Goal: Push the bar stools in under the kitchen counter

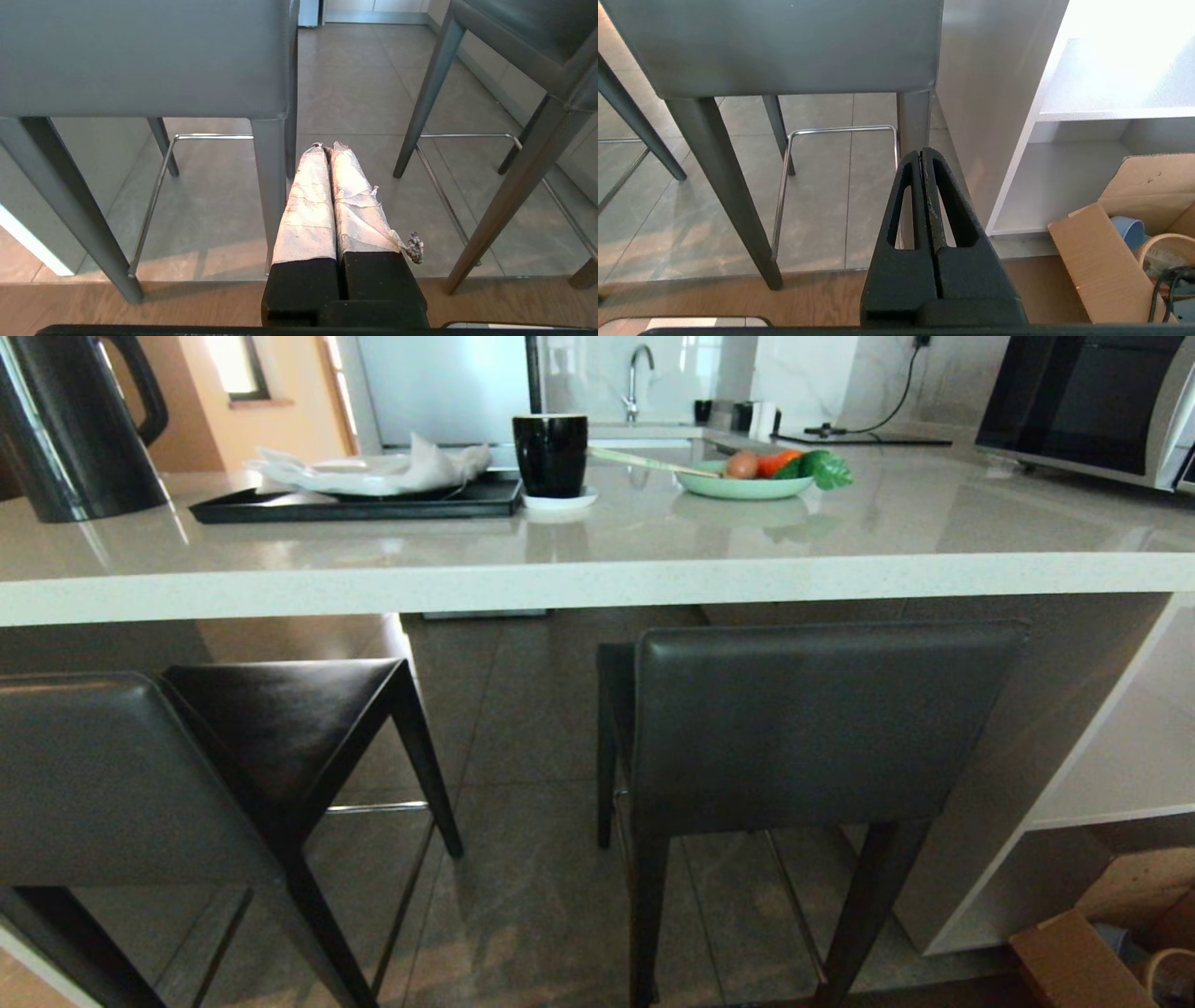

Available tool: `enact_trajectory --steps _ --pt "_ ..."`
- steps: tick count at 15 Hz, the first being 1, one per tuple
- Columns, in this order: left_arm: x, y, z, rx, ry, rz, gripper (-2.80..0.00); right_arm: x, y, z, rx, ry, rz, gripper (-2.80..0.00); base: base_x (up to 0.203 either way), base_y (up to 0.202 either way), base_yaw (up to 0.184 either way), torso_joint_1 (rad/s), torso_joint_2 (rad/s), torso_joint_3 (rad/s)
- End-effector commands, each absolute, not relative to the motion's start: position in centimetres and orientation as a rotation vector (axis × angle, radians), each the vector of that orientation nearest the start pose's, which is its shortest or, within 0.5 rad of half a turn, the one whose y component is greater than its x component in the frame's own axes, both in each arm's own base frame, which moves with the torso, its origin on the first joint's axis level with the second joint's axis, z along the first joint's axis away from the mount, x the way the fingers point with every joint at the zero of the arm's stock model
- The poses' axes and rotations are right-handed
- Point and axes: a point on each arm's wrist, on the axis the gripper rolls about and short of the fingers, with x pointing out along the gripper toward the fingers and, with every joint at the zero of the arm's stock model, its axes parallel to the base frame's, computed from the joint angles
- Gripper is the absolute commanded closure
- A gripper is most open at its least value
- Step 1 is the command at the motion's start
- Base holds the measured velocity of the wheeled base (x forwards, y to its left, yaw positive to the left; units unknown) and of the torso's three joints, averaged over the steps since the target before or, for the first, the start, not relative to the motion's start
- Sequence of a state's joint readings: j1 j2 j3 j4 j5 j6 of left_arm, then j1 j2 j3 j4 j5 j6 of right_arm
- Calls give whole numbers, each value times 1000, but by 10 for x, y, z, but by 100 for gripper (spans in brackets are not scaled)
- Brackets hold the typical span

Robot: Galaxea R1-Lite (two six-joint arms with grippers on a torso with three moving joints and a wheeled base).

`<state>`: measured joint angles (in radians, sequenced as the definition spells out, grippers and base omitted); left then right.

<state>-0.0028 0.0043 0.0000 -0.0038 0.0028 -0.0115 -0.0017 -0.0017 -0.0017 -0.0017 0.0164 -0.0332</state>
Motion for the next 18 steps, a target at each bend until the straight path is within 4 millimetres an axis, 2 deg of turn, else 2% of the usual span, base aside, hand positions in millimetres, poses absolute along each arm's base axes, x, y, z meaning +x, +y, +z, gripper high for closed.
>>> enact_trajectory --steps 1,6,11,18 --pt "-22 0 76 -12 2 0 0 -23 0 76 -34 -3 15 0 0 0 0 0 0 0" --pt "-22 0 76 -12 2 0 0 -23 0 76 -34 -3 15 0 0 0 0 84 -230 -244" --pt "-22 0 76 -12 2 0 0 -23 0 76 -34 -3 15 0 0 0 0 159 -499 -272" --pt "-22 0 76 -12 2 0 0 -23 0 76 -34 -3 15 0 0 0 0 21 -48 -30"
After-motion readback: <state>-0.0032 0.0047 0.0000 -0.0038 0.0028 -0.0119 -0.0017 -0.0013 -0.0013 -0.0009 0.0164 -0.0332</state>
